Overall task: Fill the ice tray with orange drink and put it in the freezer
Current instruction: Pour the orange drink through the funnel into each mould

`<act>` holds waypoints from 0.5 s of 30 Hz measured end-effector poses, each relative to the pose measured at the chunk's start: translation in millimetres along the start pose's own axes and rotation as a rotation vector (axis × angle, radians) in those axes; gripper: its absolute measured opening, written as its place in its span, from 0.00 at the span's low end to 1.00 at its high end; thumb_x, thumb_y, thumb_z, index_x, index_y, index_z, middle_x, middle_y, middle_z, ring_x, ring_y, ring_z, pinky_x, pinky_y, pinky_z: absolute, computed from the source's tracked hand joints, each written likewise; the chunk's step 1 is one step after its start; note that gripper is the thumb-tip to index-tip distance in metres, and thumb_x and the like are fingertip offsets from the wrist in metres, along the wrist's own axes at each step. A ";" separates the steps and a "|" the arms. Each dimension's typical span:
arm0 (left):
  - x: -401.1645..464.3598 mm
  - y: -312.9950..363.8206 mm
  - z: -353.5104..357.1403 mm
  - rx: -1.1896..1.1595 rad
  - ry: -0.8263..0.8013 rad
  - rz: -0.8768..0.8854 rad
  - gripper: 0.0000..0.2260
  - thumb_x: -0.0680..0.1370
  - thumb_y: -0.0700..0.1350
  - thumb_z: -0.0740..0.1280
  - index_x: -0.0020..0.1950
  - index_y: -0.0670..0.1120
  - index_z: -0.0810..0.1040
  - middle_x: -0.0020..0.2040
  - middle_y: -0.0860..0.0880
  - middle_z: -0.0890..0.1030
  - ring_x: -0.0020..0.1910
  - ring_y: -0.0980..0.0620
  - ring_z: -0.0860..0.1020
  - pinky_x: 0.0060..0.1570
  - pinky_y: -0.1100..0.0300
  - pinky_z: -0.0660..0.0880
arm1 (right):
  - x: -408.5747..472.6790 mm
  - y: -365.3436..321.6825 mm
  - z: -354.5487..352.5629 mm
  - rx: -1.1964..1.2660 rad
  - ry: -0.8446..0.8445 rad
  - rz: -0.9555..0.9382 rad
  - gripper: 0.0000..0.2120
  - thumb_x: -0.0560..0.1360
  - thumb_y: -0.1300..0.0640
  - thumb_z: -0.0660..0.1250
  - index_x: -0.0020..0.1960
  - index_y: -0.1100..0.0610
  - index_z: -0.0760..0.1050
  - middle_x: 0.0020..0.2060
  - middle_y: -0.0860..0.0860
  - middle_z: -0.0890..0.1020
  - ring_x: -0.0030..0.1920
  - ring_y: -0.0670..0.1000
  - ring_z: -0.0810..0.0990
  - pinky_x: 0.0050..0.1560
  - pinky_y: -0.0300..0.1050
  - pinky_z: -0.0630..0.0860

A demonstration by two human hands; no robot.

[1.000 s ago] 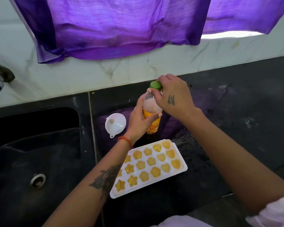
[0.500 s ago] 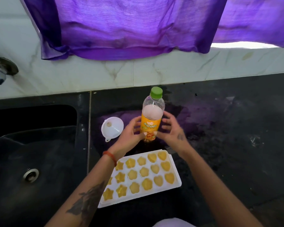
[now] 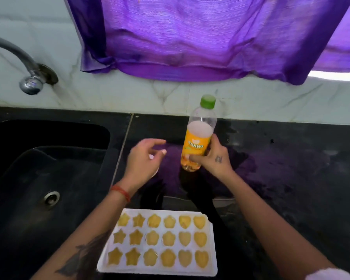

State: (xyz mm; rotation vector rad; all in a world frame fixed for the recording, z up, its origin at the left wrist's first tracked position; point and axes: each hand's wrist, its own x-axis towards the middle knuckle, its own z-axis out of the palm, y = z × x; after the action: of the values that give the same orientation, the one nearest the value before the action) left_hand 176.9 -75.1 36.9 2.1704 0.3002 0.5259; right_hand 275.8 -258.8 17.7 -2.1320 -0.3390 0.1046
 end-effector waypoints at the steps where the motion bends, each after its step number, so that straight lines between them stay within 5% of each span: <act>1: 8.9 -1.4 -7.1 0.038 0.060 -0.005 0.10 0.73 0.41 0.70 0.53 0.48 0.82 0.50 0.51 0.81 0.37 0.63 0.76 0.41 0.73 0.71 | 18.3 -1.0 -1.1 -0.006 0.001 -0.010 0.34 0.58 0.52 0.80 0.59 0.55 0.69 0.53 0.54 0.81 0.50 0.53 0.80 0.51 0.48 0.78; 4: 33.6 -11.2 -24.8 0.193 0.128 -0.122 0.08 0.74 0.47 0.68 0.52 0.49 0.82 0.47 0.51 0.83 0.39 0.59 0.79 0.42 0.64 0.70 | 71.9 -3.8 -1.8 -0.040 -0.001 -0.038 0.34 0.59 0.51 0.79 0.60 0.57 0.68 0.54 0.56 0.80 0.51 0.54 0.79 0.50 0.45 0.75; 7: 52.7 -24.9 -30.7 0.378 -0.007 -0.322 0.14 0.75 0.54 0.66 0.52 0.46 0.81 0.51 0.48 0.84 0.51 0.48 0.80 0.47 0.60 0.71 | 113.8 -1.8 0.6 -0.072 -0.001 -0.049 0.34 0.60 0.52 0.79 0.60 0.58 0.66 0.54 0.57 0.80 0.53 0.58 0.78 0.50 0.47 0.74; 11: 69.9 -39.0 -31.1 0.508 -0.267 -0.545 0.25 0.74 0.64 0.62 0.42 0.41 0.79 0.40 0.44 0.82 0.40 0.43 0.82 0.44 0.56 0.77 | 145.2 9.1 4.3 -0.079 0.017 -0.020 0.35 0.62 0.52 0.78 0.62 0.59 0.65 0.56 0.59 0.78 0.56 0.60 0.77 0.56 0.54 0.75; 15: 78.2 -49.0 -25.2 0.312 -0.462 -0.782 0.25 0.71 0.64 0.66 0.43 0.41 0.77 0.37 0.45 0.81 0.34 0.49 0.79 0.32 0.61 0.76 | 152.0 15.9 9.1 -0.078 0.017 0.015 0.36 0.63 0.50 0.77 0.64 0.59 0.64 0.58 0.58 0.78 0.58 0.59 0.77 0.58 0.56 0.74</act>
State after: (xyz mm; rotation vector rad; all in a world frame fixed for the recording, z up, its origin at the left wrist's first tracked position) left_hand 232.7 2.5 32.0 2.1621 0.9550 -0.4801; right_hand 422.7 -217.0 7.9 -2.2111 -0.3215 0.0826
